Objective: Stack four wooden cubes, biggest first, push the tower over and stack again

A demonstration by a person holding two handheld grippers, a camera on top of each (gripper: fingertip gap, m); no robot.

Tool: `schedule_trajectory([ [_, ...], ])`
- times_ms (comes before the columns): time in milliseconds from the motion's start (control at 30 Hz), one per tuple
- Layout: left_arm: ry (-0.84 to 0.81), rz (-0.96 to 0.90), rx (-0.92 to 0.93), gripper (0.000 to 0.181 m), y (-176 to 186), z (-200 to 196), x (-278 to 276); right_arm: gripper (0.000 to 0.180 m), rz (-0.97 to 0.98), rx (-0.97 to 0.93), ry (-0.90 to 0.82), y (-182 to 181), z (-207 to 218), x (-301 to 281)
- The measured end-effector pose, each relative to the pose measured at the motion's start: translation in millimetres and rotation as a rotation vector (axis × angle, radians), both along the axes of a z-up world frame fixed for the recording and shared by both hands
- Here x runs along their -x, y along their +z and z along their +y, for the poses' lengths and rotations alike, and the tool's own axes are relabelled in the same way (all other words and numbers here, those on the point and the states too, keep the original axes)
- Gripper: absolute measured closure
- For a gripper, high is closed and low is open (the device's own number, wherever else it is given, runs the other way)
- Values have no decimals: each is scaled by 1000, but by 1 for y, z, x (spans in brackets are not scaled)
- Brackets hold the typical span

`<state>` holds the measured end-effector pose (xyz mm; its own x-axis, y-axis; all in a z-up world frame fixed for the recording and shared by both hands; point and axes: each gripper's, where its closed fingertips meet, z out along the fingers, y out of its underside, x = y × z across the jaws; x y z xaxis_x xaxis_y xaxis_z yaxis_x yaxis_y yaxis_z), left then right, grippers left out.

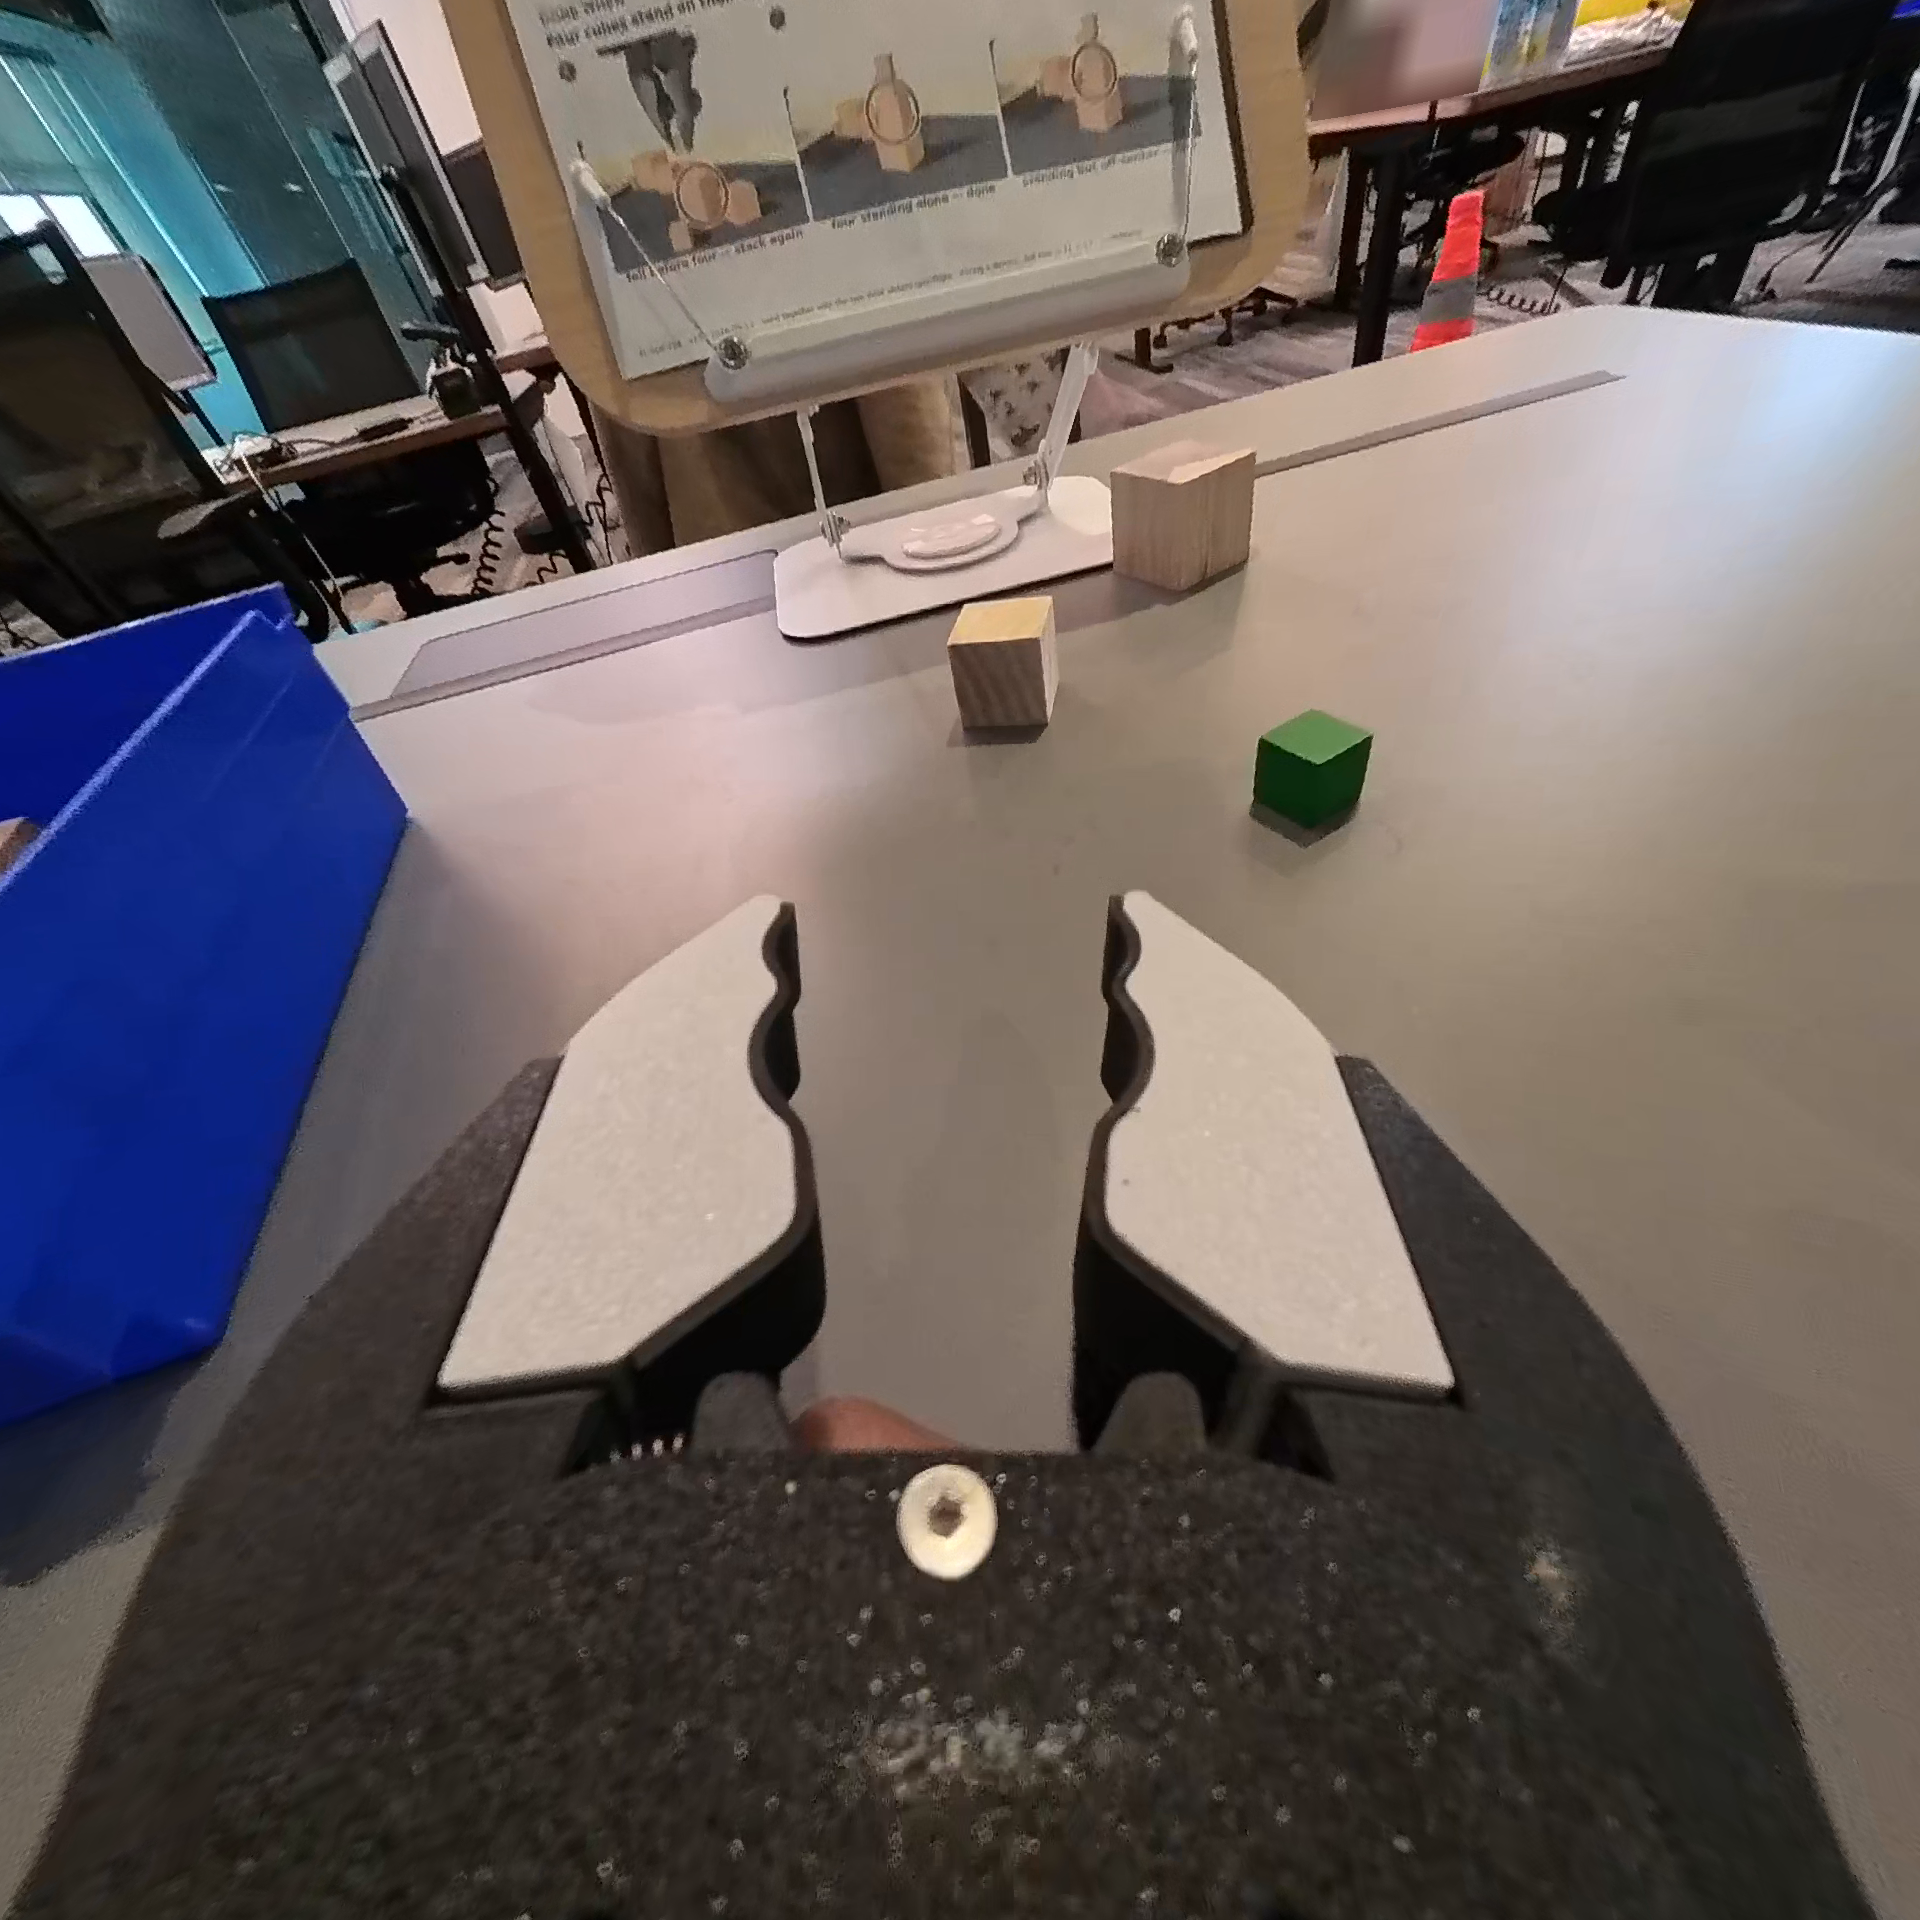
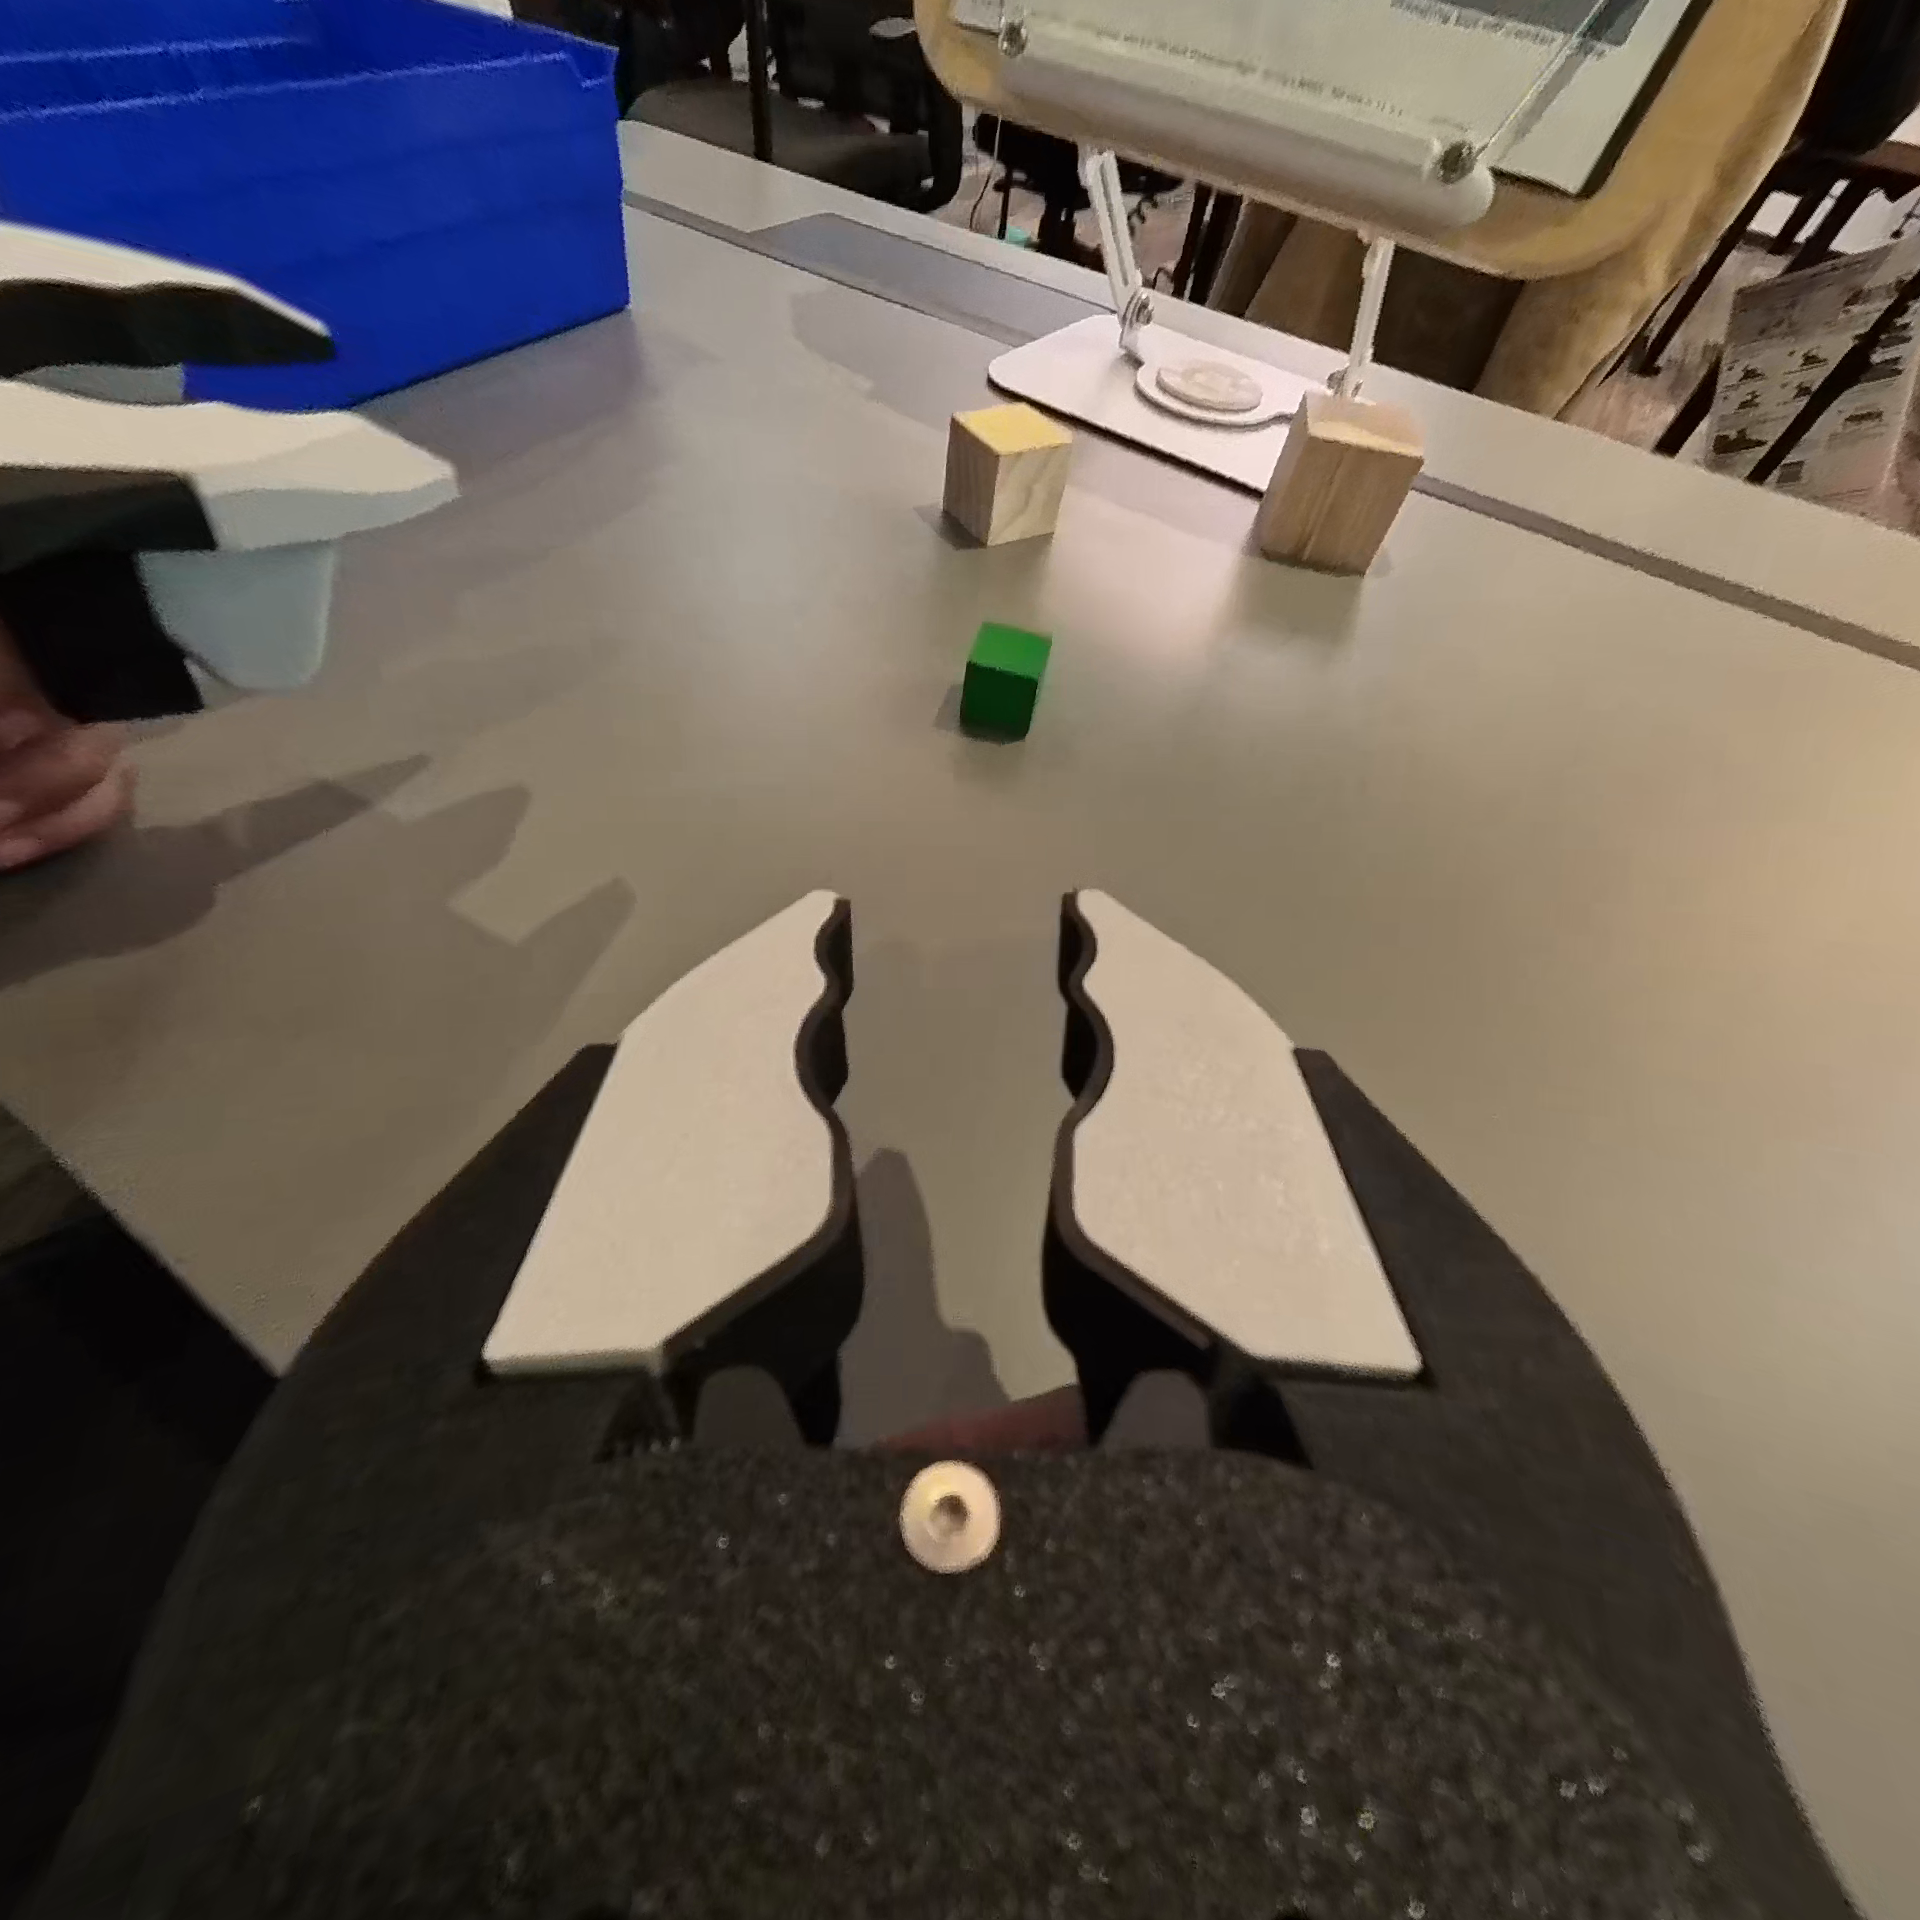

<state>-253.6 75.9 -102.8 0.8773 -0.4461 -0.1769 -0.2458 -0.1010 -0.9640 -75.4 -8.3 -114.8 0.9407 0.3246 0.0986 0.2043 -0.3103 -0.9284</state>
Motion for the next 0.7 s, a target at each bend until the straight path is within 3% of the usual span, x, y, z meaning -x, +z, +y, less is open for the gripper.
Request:
schedule_trajectory([
  [133,1,-8,-5,125,1,-1,2,122,-70,-34,-36,23,47,-7],
  [267,-7,-33,25,125,0,1,3,116,-127,-64,-143,46,147,-41],
  [433,-20,-24,22,125,-1,0,1,108,-160,134,-212,-4,268,-71],
  [700,-40,37,-19,126,-1,-5,-6,108,-175,206,-308,-35,345,-70],
])
